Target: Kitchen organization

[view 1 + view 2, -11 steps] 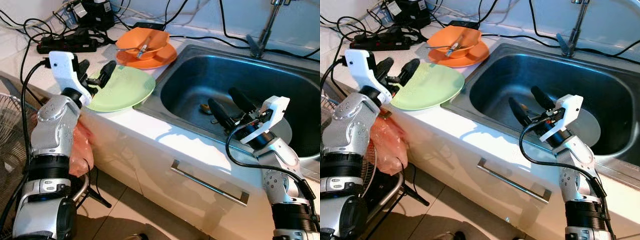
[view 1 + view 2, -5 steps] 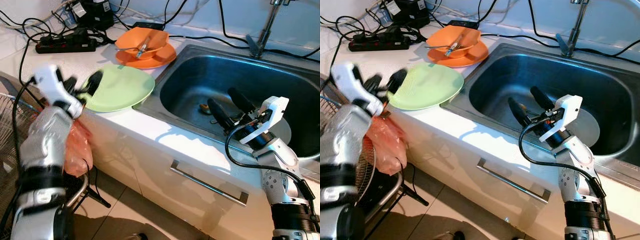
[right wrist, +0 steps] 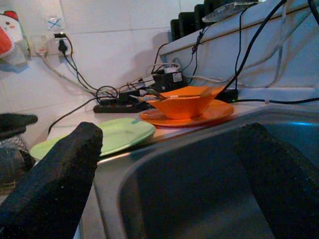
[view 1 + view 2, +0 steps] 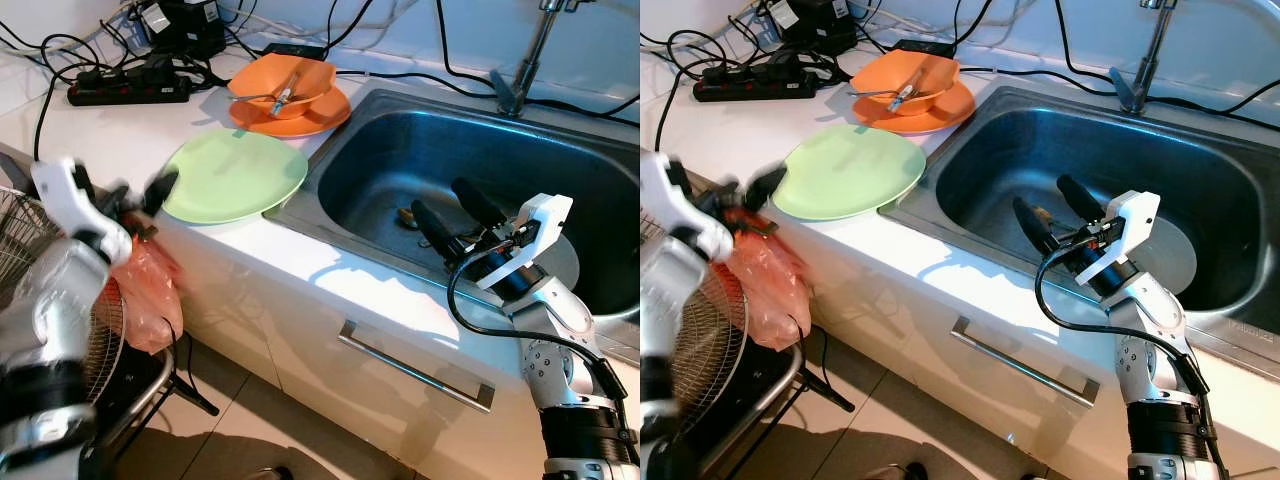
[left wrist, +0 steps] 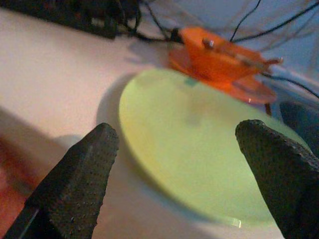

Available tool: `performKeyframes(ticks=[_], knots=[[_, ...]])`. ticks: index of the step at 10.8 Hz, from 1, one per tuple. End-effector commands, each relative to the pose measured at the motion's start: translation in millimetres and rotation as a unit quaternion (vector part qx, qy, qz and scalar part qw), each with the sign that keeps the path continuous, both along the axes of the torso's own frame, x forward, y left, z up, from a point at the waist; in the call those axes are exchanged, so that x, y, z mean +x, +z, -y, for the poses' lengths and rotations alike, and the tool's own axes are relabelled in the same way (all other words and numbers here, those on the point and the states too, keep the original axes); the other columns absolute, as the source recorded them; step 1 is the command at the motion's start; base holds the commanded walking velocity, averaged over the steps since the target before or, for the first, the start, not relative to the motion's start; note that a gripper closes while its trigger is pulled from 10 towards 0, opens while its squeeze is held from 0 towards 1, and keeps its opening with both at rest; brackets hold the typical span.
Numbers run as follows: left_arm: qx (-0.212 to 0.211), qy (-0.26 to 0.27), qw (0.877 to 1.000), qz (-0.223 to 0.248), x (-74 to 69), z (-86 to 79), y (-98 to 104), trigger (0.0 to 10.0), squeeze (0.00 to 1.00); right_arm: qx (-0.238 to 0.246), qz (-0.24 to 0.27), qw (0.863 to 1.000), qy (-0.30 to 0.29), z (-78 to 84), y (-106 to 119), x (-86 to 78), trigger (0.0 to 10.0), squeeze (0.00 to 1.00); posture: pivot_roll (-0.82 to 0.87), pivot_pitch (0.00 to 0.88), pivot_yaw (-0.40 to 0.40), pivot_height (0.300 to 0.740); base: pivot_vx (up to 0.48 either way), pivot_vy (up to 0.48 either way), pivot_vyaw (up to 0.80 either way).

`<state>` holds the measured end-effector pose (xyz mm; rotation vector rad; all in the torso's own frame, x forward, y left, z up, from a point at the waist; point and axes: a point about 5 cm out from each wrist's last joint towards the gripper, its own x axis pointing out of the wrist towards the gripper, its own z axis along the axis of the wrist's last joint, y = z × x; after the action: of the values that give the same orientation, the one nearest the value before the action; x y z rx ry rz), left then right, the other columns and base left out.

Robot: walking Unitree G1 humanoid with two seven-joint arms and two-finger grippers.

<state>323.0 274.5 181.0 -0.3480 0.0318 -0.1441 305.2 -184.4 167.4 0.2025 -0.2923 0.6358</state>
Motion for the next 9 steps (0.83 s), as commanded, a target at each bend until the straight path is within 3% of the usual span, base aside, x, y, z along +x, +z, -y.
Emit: performKeyframes(ticks=[1,4,7,9], knots=[[-0.003,-0.015,1.0,0.01,-4.9,-2.0,5.9,10.0,0.0,0.007,-0.042,0.999,0.003,-1.8,-22.8,-3.8,10.0,0.0,0.07,0.1,0.12,0.74,0.0,0.0,0.0],[-0.051,-0.016,0.999,0.004,-8.9,-11.5,-5.0,10.0,0.0,0.006,-0.043,0.999,0.007,-2.8,-24.1,-4.3,10.0,0.0,0.06,0.086,0.119,0.74,0.0,0.0,0.0],[-0.082,-0.047,0.996,0.006,-6.4,2.2,-6.5,10.0,0.0,0.002,-0.043,0.999,0.007,-1.4,-23.6,-4.8,10.0,0.0,0.05,0.081,0.12,0.74,0.0,0.0,0.0],[-0.091,-0.054,0.994,-0.006,-6.3,6.6,-17.9,10.0,0.0,0.003,-0.043,0.999,0.008,-2.9,-23.8,-4.1,10.0,0.0,0.04,0.083,0.121,0.74,0.0,0.0,0.0]])
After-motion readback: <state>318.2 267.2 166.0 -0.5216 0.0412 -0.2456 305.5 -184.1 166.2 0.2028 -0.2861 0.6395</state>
